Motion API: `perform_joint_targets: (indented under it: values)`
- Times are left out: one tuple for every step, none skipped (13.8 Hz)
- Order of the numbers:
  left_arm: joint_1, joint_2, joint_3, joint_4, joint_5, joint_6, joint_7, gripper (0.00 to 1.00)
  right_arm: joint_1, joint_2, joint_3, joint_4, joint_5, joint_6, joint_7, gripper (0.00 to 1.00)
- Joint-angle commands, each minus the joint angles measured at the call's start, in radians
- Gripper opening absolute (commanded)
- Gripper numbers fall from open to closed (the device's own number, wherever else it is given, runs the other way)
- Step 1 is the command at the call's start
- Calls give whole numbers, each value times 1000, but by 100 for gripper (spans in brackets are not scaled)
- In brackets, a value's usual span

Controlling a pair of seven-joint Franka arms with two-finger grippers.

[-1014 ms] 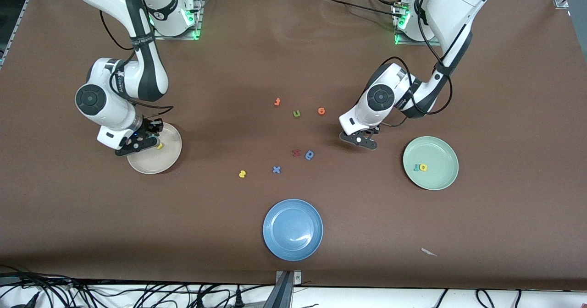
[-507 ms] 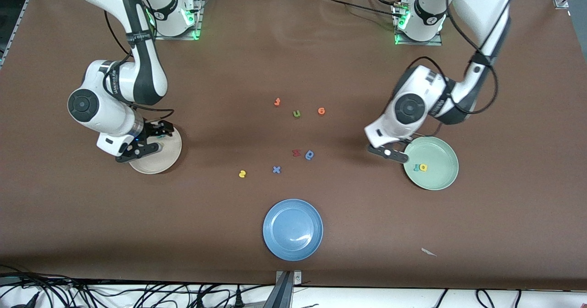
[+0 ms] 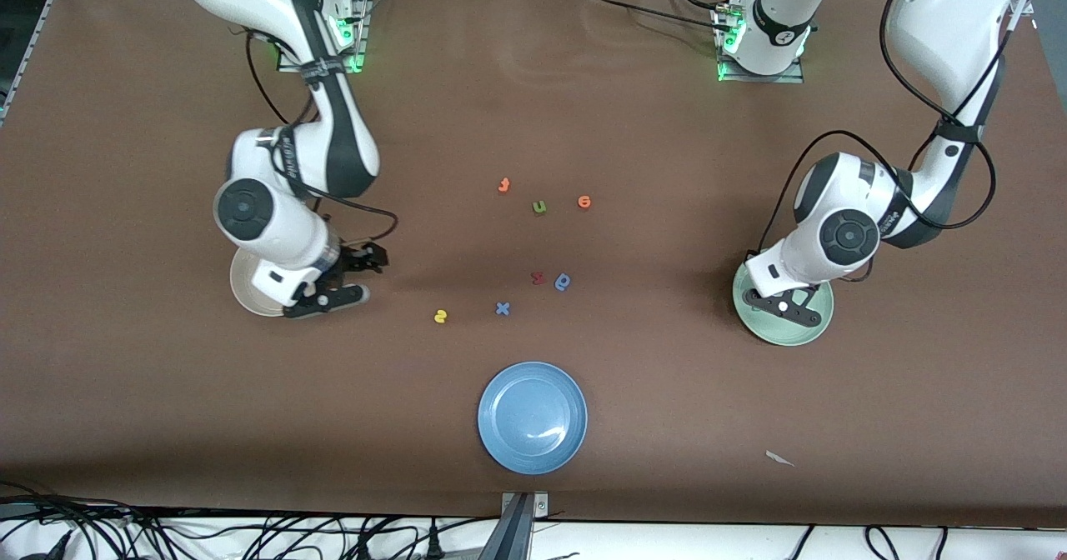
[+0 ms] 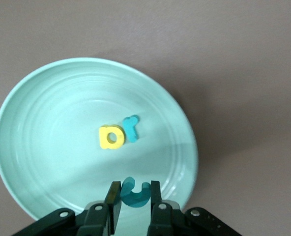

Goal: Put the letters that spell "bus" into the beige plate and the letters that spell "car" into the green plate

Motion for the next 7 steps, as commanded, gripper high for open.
perform_joint_targets:
  values:
    - [17,18,-11,-1,34,24,23,33,-9,120,31,147,39,-24,223,100]
    - [16,18,-12,-1,34,24,23,98,-9,151,41,188,50,-25,307,100]
    - [17,15,-15,1,34,23,23,100,-9,176,42,213,51,-25,375,100]
    - [14,12,-17,2,34,19,23,100,-9,202,44,245,66,-25,438,100]
    - [14,5,-18,2,34,15,22,100,-7,229,45,277,82,-25,505,100]
    - [14,-10,-21,4,25,13,20,100,-7,254,56,309,83,-24,570,100]
    - [16,-40,-23,4,17,3,20,100,-13,281,74,354,80,-27,601,100]
